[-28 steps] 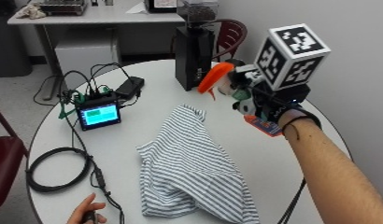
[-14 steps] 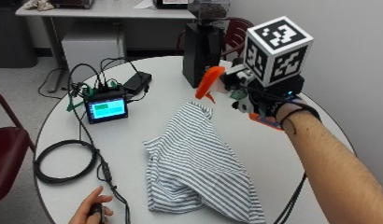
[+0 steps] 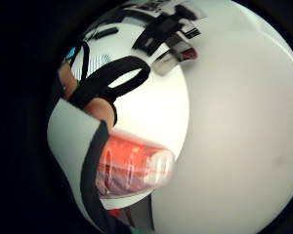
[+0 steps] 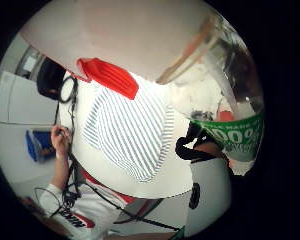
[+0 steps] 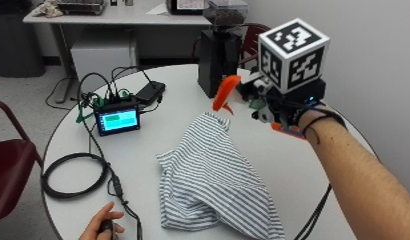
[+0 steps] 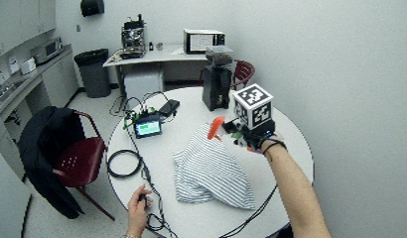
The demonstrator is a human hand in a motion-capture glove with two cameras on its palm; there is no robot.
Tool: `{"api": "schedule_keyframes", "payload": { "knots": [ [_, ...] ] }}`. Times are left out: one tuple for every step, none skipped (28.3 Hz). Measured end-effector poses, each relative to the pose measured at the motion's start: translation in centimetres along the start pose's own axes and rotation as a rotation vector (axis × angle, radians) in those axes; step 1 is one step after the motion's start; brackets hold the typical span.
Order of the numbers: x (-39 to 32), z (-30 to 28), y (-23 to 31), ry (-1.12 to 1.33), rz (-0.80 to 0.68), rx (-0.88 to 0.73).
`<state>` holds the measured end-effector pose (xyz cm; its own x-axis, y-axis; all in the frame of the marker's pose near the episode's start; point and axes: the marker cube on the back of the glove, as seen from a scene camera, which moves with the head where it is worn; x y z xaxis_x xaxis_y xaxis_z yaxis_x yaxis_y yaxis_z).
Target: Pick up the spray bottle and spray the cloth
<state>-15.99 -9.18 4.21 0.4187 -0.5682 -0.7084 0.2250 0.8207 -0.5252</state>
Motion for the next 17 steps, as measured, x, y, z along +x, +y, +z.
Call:
{"api": "schedule_keyframes", "payload": {
  "knots": [
    [0.2, -0.9, -0.1, 0.001, 0.007, 0.017],
    [0.1, -1.3, -0.1, 0.003, 0.008, 0.022],
    [-0.3, -1.0, 0.0, 0.009, 0.000, 0.012],
    [-0.9, 0.0, 0.1, 0.019, -0.017, -0.016],
    [-1.8, 1.6, 0.3, 0.032, -0.041, -0.060],
    [-2.6, 3.3, 0.5, 0.042, -0.068, -0.109],
    [-3.3, 4.9, 0.7, 0.046, -0.091, -0.151],
    [-3.7, 5.9, 0.8, 0.040, -0.105, -0.176],
    [-3.8, 6.3, 0.8, 0.025, -0.109, -0.182],
    [-3.6, 6.0, 0.7, 0.002, -0.106, -0.171],
    [-3.3, 5.2, 0.5, -0.028, -0.097, -0.149],
    [-2.8, 4.2, 0.4, -0.064, -0.086, -0.119],
    [-2.4, 3.0, 0.3, -0.107, -0.073, -0.087],
    [-1.9, 1.9, 0.2, -0.157, -0.061, -0.054],
    [-1.4, 0.9, 0.2, -0.214, -0.050, -0.020],
    [-1.0, -0.1, 0.1, -0.277, -0.042, 0.014],
    [-0.8, -0.9, 0.1, -0.344, -0.038, 0.047]
  ]
}}
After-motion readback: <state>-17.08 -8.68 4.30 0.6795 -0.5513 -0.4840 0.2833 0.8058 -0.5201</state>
